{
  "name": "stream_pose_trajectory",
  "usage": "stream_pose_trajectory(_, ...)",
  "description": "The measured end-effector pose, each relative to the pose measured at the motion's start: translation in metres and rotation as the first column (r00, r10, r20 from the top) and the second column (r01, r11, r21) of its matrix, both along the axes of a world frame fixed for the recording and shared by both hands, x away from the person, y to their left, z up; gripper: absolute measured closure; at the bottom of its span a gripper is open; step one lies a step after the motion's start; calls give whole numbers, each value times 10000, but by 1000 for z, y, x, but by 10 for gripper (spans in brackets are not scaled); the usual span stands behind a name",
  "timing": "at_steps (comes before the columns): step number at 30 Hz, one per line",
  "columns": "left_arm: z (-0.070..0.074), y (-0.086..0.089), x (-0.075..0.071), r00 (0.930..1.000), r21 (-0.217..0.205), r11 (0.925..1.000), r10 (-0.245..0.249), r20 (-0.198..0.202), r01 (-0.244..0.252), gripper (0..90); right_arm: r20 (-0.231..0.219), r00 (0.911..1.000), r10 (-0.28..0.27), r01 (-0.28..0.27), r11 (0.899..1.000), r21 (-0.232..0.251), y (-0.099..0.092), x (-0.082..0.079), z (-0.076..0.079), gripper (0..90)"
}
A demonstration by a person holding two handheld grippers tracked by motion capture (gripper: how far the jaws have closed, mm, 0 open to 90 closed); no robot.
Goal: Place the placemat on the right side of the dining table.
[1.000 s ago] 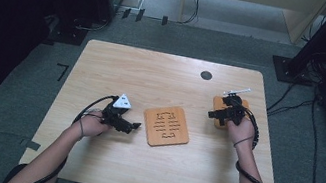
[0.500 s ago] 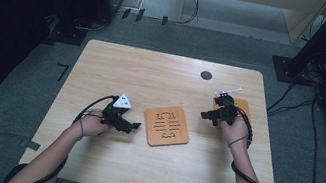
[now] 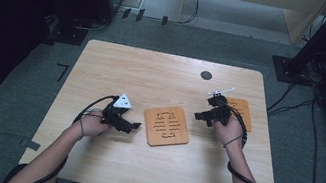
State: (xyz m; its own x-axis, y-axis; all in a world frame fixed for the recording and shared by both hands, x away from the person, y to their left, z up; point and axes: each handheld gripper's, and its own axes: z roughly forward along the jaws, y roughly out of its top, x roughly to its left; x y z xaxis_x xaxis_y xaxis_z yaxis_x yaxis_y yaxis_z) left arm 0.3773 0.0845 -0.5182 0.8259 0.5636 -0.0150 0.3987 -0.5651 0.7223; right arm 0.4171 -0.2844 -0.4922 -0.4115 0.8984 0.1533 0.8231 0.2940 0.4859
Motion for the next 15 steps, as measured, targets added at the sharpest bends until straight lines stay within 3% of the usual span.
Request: stream_pose_trajectory(15, 0, 0, 0, 10000, 19, 10000, 1, 9, -1, 107, 19, 9984, 569, -569, 9983, 87, 21, -4, -2, 198)
